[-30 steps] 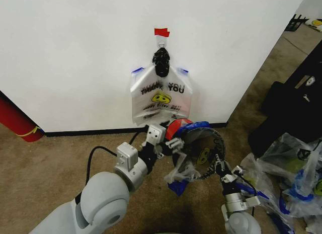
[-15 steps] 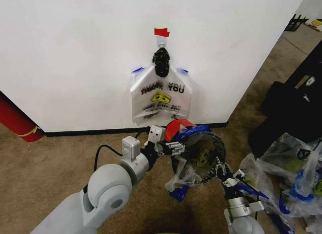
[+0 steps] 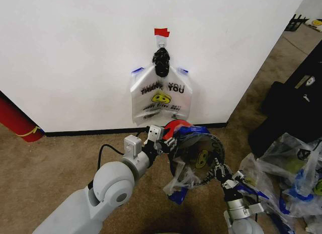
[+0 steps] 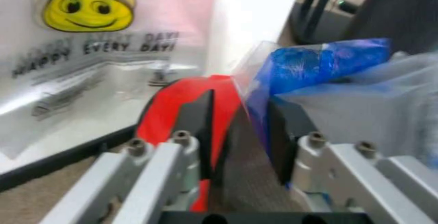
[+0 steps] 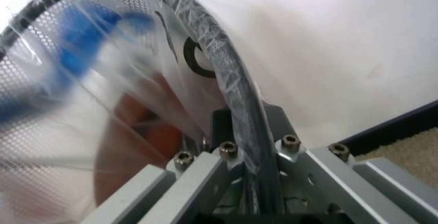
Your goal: Pick up the garbage bag from the wall and place it over the trash bin.
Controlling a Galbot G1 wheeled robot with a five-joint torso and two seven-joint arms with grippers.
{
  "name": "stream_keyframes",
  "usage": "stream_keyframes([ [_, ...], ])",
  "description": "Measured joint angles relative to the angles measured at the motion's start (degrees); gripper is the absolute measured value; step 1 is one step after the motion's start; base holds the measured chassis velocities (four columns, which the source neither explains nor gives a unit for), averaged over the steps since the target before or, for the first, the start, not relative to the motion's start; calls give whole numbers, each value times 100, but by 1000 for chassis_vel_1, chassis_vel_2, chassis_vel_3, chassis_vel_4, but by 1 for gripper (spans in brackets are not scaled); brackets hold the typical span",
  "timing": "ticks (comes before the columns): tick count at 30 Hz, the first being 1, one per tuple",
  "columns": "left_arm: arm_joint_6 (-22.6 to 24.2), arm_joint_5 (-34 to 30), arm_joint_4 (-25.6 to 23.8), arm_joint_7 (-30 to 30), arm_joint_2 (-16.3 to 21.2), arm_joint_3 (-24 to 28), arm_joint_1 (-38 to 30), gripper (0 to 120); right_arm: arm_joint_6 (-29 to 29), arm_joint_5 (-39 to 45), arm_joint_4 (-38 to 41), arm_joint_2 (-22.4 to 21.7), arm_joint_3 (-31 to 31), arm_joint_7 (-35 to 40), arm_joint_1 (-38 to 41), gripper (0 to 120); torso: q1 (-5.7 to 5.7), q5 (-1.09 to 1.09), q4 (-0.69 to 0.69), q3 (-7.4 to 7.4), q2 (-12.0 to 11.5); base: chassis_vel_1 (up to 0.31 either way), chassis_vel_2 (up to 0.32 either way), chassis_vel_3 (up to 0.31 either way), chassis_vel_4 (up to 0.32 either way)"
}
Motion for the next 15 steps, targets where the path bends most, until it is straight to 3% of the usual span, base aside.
stream_keyframes([
  [5, -54, 375, 388, 99, -66, 100, -117, 1, 0, -7, 56, 10, 3, -194, -77, 0, 0, 0, 0, 0, 0, 0, 0, 0, 0],
  [15, -263, 568, 393, 254, -61, 144, -51, 3, 6, -6, 165, 14, -58, 173, -101, 0, 0, 0, 1, 0, 0, 0, 0, 0, 0],
])
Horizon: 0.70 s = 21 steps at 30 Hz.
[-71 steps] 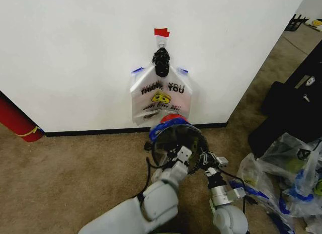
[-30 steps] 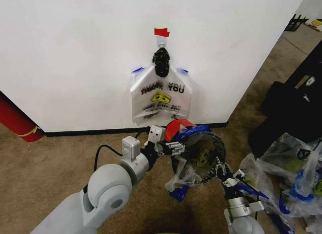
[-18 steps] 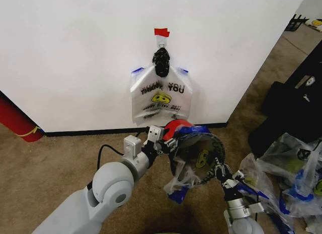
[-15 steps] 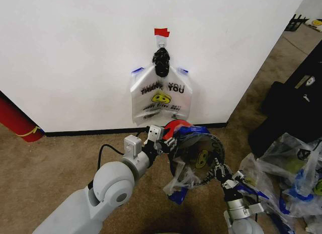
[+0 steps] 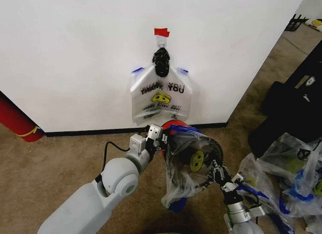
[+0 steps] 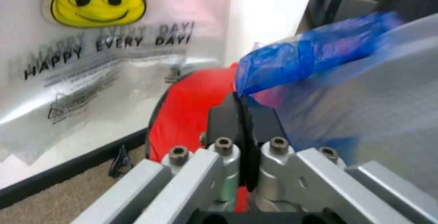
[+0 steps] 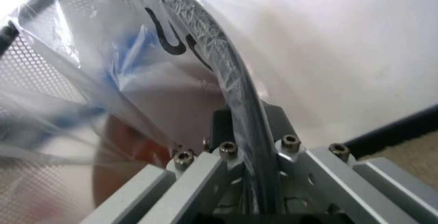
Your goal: Pick up the garbage bag from the wall and place it over the trash bin.
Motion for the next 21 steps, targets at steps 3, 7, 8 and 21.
stream_keyframes([
  [3, -140, 80, -132, -9, 6, -17, 70, 16, -41, -14, 76, 48, -67, 490, 13, 0, 0, 0, -1, 0, 0, 0, 0, 0, 0],
  [7, -329, 193, -243, -9, 17, -74, 155, 28, -194, -121, 214, 105, -155, 1230, 15, 0, 0, 0, 0, 0, 0, 0, 0, 0, 0],
  [8, -384, 245, -262, -8, 17, -91, 179, 33, -242, -128, 257, 120, -176, 1430, 15, 0, 0, 0, 0, 0, 0, 0, 0, 0, 0],
  [21, 62, 447, -624, -3, 102, -325, 968, 78, -873, 712, 1209, 203, -208, 3761, 23, 0, 0, 0, 0, 0, 0, 0, 0, 0, 0],
])
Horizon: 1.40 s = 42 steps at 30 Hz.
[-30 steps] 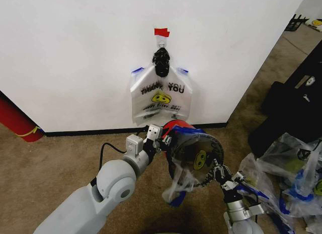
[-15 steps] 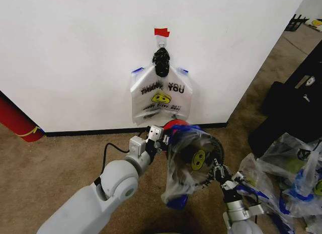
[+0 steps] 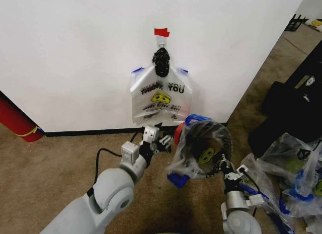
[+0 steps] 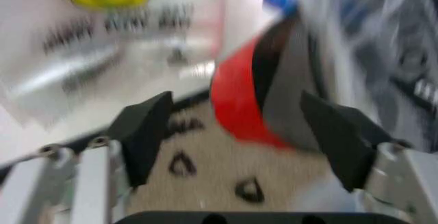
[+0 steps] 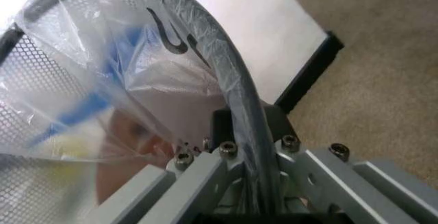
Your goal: Pick up the garbage bag from the wall and place it over the trash bin.
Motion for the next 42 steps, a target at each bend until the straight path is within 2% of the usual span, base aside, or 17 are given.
stream_keyframes([
  [1, 121, -11, -16, 0, 15, 28, 86, 84, -41, 68, 94, -1, 18, 155, 7, 0, 0, 0, 0, 0, 0, 0, 0, 0, 0],
  [2, 121, -11, -16, 0, 15, 28, 86, 84, -41, 68, 94, -1, 18, 155, 7, 0, 0, 0, 0, 0, 0, 0, 0, 0, 0],
  [5, 250, -195, -115, -24, -21, 124, 209, 97, -71, 88, 201, -23, 24, 309, -12, 0, 0, 1, 0, 0, 0, 0, 0, 0, 0],
  [7, 334, -360, -220, -80, -66, 154, 225, 100, -69, 65, 223, -33, 34, 344, -24, 0, 0, 1, -1, 0, 0, 0, 0, 0, 0],
  [11, 388, -397, -254, -128, -89, 183, 218, 100, -48, 16, 243, -32, 38, 351, -50, 0, 0, 1, -1, 0, 0, 0, 0, 0, 0],
  [14, 380, -380, -256, -190, -98, 151, 209, 96, -16, -38, 261, -30, 42, 343, -78, 0, 0, 1, -1, 0, 0, 0, 0, 0, 0],
  [16, 372, -462, -339, -217, -124, 32, 184, 88, 4, -74, 264, -34, 44, 334, -88, 0, 0, 0, -1, 0, 0, 0, 0, 0, 0],
  [18, 372, -504, -384, -225, -126, -19, 171, 88, 17, -104, 264, -36, 44, 327, -92, 0, 0, 1, -1, 0, 0, 0, 0, 0, 0],
  [22, 476, -858, -810, -267, -81, -183, 248, 97, 97, -248, 230, -24, 41, 282, -94, 0, 0, 1, -1, 0, 0, 0, 0, 0, 0],
  [25, 558, -949, -999, -272, -56, -151, 401, 97, 111, -297, 229, -2, 26, 260, -96, 0, 0, 1, 0, 0, 0, 0, 0, 0, 0],
  [31, 591, -695, -870, -261, -48, 47, 552, 91, 123, -366, 331, 27, -5, 222, -150, 0, 0, -1, 0, 0, 0, 0, 0, 0, 0],
  [34, 589, -653, -740, -269, -47, 74, 535, 77, 129, -370, 398, 26, -5, 214, -210, 0, 0, 0, -1, 0, 0, 0, 0, 0, 0],
  [37, 584, -651, -673, -276, -45, 76, 507, 67, 145, -371, 439, 24, 1, 199, -256, 0, 0, 0, -1, 0, 0, 0, 0, 0, 0],
  [38, 584, -651, -673, -276, -45, 76, 507, 67, 145, -371, 439, 24, 1, 199, -256, 0, 0, 0, -1, 0, 0, 0, 0, 0, 0],
  [42, 595, -629, -655, -251, -17, 81, 512, 48, 156, -370, 486, 28, 6, 190, -304, 0, 0, 0, -1, 0, 0, 0, 0, 0, 0],
])
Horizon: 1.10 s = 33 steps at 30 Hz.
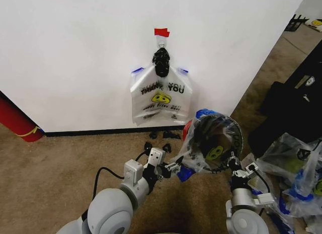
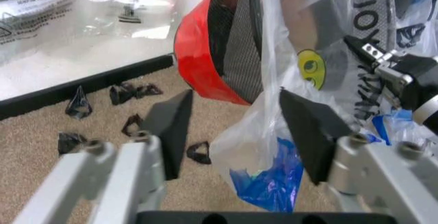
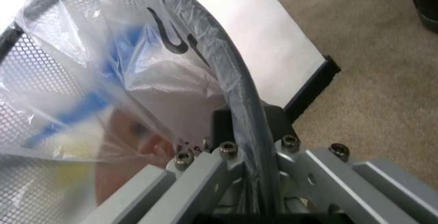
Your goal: Pick up the garbage bag from the wall and place it over the trash bin.
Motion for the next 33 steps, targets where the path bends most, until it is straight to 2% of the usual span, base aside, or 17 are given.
stream_keyframes([
  [7, 34, 169, 26, 158, 66, 11, 26, 23, -11, -14, 138, 24, -26, -5, -68, 0, 0, 0, 0, 0, 0, 0, 0, 0, 0],
  [14, -161, 476, 269, 214, 45, 42, -76, 0, -43, -71, 289, 54, -84, -5, -209, 0, 0, 0, 0, 0, 0, 0, 0, 0, 0],
  [26, -665, 1284, 1123, 503, -83, 328, -412, 0, -134, -101, 544, 219, -315, -48, -545, 0, 0, 0, 0, 0, 0, 0, 0, 0, 0],
  [33, -1307, 1801, 1698, 756, -146, 426, -628, 0, -420, -62, 847, 290, -429, 59, -667, 0, 0, 0, 0, 0, 0, 0, 0, 0, 0],
])
